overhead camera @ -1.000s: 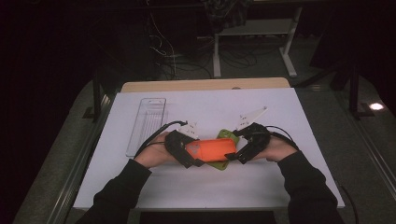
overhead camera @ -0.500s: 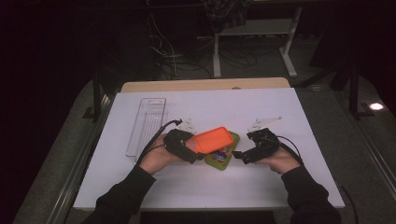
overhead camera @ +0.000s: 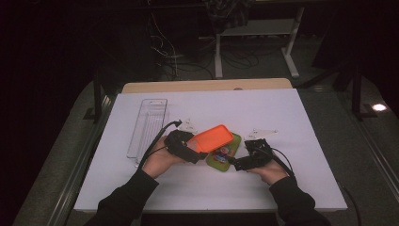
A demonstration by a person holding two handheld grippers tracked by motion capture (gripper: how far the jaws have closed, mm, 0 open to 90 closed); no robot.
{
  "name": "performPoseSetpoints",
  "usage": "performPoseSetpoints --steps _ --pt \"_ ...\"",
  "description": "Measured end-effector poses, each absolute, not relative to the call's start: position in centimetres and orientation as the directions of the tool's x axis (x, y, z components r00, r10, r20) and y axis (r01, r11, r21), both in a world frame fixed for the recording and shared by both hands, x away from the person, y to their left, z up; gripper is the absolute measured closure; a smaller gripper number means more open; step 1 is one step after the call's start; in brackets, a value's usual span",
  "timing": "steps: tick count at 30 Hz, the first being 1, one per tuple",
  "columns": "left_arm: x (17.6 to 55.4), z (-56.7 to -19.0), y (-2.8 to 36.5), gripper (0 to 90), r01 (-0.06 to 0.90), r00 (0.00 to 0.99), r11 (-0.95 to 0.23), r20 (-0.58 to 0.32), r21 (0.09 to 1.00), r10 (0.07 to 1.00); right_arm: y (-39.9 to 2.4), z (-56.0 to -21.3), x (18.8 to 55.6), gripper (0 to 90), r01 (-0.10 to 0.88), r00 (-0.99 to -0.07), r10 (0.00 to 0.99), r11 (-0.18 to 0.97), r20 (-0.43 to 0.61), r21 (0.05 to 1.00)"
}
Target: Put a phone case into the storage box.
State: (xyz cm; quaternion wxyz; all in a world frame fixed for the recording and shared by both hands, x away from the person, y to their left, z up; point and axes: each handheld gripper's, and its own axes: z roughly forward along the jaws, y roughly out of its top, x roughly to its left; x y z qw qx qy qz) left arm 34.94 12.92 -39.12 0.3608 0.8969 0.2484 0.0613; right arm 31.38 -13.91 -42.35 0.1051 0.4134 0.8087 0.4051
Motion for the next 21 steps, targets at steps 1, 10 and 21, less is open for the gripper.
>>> performPoseSetpoints --steps 1,10,21 --pt "34.95 -39.11 12.92 16.1 0.400 0.869 -0.617 -0.067 0.678 0.490 -13.92 -42.46 31.50 5.0 0.574 -0.643 0.750 0.339 0.154 0.745" --pt "34.94 -39.14 12.87 16.0 0.407 0.866 -0.614 -0.073 0.677 0.494 -14.03 -42.48 31.77 4.9 0.547 -0.655 0.748 0.372 0.107 0.750" --pt "34.90 -39.21 12.79 16.0 0.402 0.874 -0.616 -0.084 0.678 0.479 -13.48 -42.30 31.36 5.1 0.417 -0.685 0.720 0.512 -0.111 0.751"
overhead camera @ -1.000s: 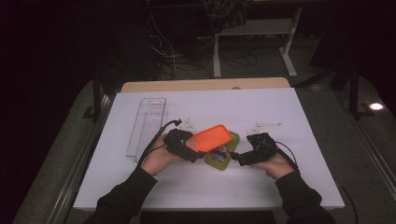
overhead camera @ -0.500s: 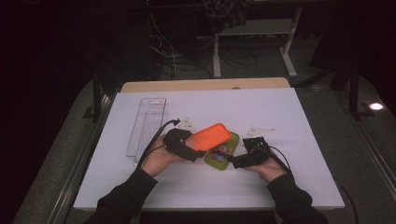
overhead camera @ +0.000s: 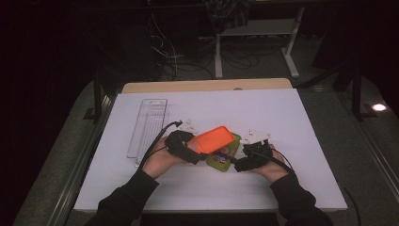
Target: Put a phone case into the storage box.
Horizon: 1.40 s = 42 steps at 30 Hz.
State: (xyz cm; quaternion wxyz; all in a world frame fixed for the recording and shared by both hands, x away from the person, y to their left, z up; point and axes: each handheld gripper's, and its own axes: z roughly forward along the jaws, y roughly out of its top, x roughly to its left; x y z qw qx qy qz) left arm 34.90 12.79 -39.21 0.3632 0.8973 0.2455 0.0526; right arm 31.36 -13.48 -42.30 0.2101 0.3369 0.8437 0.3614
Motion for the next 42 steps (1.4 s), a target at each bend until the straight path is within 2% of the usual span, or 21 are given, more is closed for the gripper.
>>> performPoseSetpoints --steps 9,22,29,37,42 --pt "34.9 -39.2 12.9 16.0 0.408 0.871 -0.610 -0.088 0.679 0.484 -12.9 -42.1 30.9 3.9 0.328 -0.686 0.683 0.599 -0.252 0.730" --pt "35.0 -39.2 12.9 16.0 0.393 0.880 -0.631 -0.074 0.670 0.470 -12.7 -41.9 30.5 3.9 0.222 -0.673 0.634 0.664 -0.380 0.715" --pt "34.8 -39.4 12.6 16.0 0.403 0.872 -0.609 -0.085 0.683 0.482 -12.1 -42.0 30.2 3.9 0.147 -0.654 0.574 0.736 -0.493 0.661" --pt "35.0 -39.3 12.8 16.1 0.365 0.890 -0.644 -0.050 0.672 0.453 -11.6 -42.1 29.7 3.9 0.075 -0.637 0.505 0.792 -0.583 0.605" --pt "34.8 -39.4 12.6 16.1 0.397 0.875 -0.617 -0.078 0.679 0.477 -11.2 -42.2 29.4 4.0 0.036 -0.610 0.466 0.824 -0.641 0.566"
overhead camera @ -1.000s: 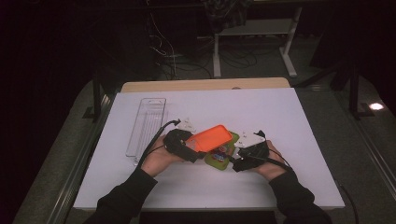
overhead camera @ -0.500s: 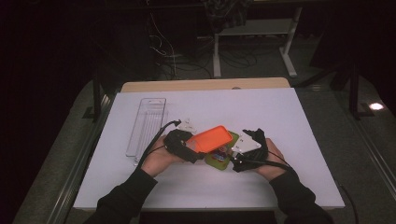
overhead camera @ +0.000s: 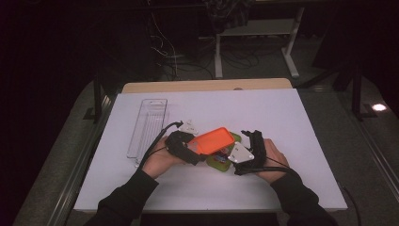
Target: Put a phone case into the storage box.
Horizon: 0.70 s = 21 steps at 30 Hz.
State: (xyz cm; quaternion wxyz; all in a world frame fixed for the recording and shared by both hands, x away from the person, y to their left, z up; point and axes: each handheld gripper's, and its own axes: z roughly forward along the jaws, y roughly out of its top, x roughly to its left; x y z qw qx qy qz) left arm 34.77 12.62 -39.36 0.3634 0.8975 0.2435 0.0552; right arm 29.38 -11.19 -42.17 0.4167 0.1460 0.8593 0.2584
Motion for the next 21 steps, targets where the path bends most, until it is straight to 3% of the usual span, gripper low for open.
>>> performPoseSetpoints --steps 14,21 --pt "34.8 -39.3 12.6 16.1 0.388 0.882 -0.633 -0.069 0.670 0.466 -10.3 -42.6 28.9 4.8 -0.102 -0.507 0.267 0.926 -0.820 0.364" --pt "34.6 -39.3 12.5 16.1 0.392 0.881 -0.630 -0.075 0.670 0.468 -9.6 -42.7 28.4 5.1 -0.131 -0.469 0.208 0.945 -0.858 0.301"
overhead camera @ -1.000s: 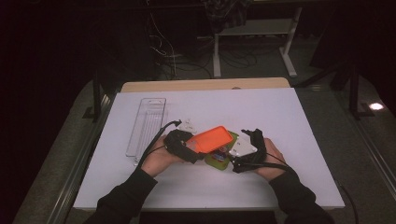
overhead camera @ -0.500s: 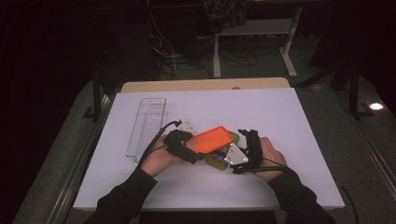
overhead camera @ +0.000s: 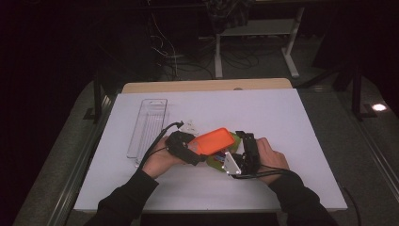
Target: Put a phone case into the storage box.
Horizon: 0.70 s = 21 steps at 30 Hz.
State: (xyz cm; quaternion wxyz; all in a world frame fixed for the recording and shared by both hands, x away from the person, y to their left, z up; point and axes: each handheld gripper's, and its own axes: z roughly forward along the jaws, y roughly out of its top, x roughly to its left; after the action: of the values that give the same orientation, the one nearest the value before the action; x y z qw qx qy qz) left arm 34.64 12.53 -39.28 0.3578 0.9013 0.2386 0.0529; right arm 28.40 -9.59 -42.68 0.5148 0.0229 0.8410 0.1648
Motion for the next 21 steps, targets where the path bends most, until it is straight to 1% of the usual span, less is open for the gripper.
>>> performPoseSetpoints --steps 3,6,11,12,14,15,16,18,19,20,21 --pt "34.7 -39.2 12.5 16.1 0.381 0.885 -0.636 -0.068 0.671 0.460 -9.2 -42.7 28.2 6.3 -0.156 -0.447 0.181 0.948 -0.876 0.276" --pt "34.7 -39.2 12.5 16.1 0.375 0.889 -0.642 -0.064 0.668 0.453 -8.9 -42.8 28.0 10.0 -0.180 -0.421 0.151 0.952 -0.894 0.246" --pt "34.6 -39.1 12.5 16.1 0.379 0.886 -0.634 -0.067 0.674 0.458 -8.2 -43.0 27.8 13.8 -0.183 -0.389 0.142 0.957 -0.910 0.227" --pt "34.5 -39.2 12.3 16.1 0.388 0.881 -0.619 -0.078 0.682 0.466 -8.1 -43.2 27.7 15.0 -0.183 -0.395 0.137 0.958 -0.909 0.223" --pt "34.5 -39.2 12.3 16.1 0.383 0.883 -0.624 -0.073 0.681 0.463 -7.7 -43.4 27.6 17.6 -0.198 -0.355 0.121 0.959 -0.927 0.201" --pt "34.4 -39.1 12.3 16.1 0.384 0.883 -0.624 -0.073 0.681 0.463 -7.6 -43.4 27.8 19.5 -0.230 -0.343 0.069 0.961 -0.937 0.155" --pt "34.4 -39.1 12.3 16.1 0.385 0.883 -0.622 -0.076 0.682 0.464 -7.5 -43.4 27.8 21.0 -0.241 -0.333 0.056 0.960 -0.941 0.142" --pt "34.5 -39.0 12.5 16.1 0.371 0.889 -0.636 -0.061 0.677 0.453 -7.2 -43.5 27.9 25.1 -0.254 -0.319 0.034 0.960 -0.947 0.120" --pt "34.4 -39.0 12.4 16.1 0.380 0.885 -0.624 -0.071 0.683 0.461 -7.1 -43.6 27.9 27.0 -0.259 -0.305 0.039 0.958 -0.952 0.122" --pt "34.5 -39.0 12.4 16.1 0.381 0.886 -0.623 -0.076 0.684 0.458 -7.0 -43.7 28.0 28.4 -0.257 -0.309 0.036 0.959 -0.950 0.120" --pt "34.6 -39.0 12.5 16.1 0.369 0.891 -0.638 -0.063 0.675 0.449 -6.9 -43.8 28.0 30.2 -0.257 -0.312 0.032 0.959 -0.949 0.117"
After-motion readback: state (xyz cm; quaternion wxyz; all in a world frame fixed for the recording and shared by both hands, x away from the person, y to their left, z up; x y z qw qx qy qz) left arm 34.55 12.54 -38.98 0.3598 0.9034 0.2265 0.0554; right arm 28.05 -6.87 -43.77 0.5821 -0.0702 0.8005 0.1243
